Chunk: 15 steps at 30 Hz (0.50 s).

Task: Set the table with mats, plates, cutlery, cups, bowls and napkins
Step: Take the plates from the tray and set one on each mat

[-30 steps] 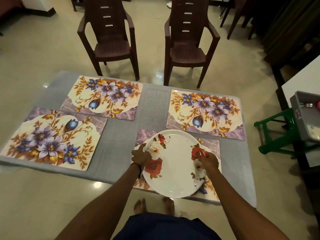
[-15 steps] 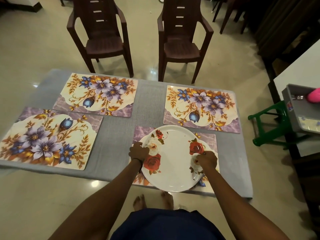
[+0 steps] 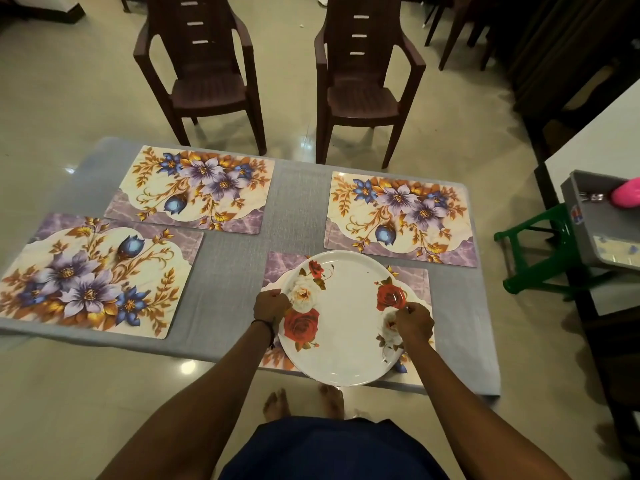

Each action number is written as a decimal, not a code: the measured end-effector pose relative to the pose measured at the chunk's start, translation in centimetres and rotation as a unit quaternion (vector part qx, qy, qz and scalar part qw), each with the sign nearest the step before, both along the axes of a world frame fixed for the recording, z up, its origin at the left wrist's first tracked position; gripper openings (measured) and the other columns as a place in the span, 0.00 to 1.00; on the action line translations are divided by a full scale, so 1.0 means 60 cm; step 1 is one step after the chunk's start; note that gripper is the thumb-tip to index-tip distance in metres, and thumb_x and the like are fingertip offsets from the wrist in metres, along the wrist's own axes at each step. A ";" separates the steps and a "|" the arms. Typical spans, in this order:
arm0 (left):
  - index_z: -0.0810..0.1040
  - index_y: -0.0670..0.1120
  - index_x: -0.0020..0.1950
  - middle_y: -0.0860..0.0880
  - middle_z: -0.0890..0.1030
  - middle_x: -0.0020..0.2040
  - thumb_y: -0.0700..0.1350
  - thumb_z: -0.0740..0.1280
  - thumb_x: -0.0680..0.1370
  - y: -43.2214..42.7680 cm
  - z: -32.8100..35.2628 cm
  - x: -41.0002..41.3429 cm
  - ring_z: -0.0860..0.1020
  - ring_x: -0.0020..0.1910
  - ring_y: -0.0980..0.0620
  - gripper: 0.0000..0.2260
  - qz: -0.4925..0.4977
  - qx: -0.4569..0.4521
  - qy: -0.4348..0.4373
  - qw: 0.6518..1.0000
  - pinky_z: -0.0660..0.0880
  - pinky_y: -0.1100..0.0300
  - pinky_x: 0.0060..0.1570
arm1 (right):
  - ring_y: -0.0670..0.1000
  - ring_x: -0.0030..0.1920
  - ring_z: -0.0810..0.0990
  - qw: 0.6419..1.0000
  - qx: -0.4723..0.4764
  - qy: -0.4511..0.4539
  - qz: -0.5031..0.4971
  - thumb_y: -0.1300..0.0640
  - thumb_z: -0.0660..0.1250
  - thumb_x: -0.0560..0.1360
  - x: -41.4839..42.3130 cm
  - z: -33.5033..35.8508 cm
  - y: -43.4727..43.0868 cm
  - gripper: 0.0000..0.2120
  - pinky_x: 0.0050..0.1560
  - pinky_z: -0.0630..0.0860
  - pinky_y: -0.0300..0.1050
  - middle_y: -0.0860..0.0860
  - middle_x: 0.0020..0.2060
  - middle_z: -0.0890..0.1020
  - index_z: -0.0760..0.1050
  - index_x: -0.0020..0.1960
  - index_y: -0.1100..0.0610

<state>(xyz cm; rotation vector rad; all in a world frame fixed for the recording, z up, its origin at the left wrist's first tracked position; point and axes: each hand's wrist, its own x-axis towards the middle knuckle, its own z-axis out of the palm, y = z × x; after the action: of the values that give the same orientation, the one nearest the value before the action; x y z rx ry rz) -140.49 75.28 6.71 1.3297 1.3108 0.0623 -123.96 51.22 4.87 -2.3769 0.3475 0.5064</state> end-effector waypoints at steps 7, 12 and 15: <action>0.80 0.42 0.35 0.40 0.80 0.38 0.43 0.65 0.61 -0.001 0.005 -0.007 0.77 0.41 0.43 0.07 0.016 -0.003 0.012 1.000 0.77 0.50 0.45 | 0.60 0.57 0.80 1.000 0.012 -0.002 0.005 0.60 0.66 0.79 -0.002 -0.002 -0.005 0.11 0.57 0.76 0.51 0.59 0.57 0.82 0.78 0.60 0.60; 0.85 0.40 0.47 0.41 0.84 0.44 0.41 0.68 0.67 0.000 -0.013 -0.009 0.81 0.47 0.41 0.12 -0.046 0.028 0.034 0.998 0.80 0.46 0.52 | 0.60 0.55 0.80 1.000 0.010 0.010 0.008 0.62 0.68 0.76 0.002 -0.007 -0.007 0.10 0.56 0.77 0.51 0.58 0.55 0.83 0.80 0.57 0.59; 0.84 0.40 0.53 0.41 0.84 0.48 0.42 0.68 0.69 0.004 -0.029 -0.007 0.81 0.49 0.42 0.14 -0.070 0.057 0.049 0.995 0.79 0.46 0.54 | 0.60 0.56 0.80 1.000 0.004 0.020 0.015 0.61 0.69 0.76 0.006 -0.005 -0.007 0.11 0.56 0.76 0.51 0.58 0.55 0.83 0.80 0.58 0.60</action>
<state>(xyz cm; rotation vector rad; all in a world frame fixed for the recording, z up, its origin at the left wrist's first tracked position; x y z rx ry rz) -140.93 75.51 4.96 1.5355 1.3084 -0.0242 -123.61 50.81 4.55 -2.3709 0.3278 0.5689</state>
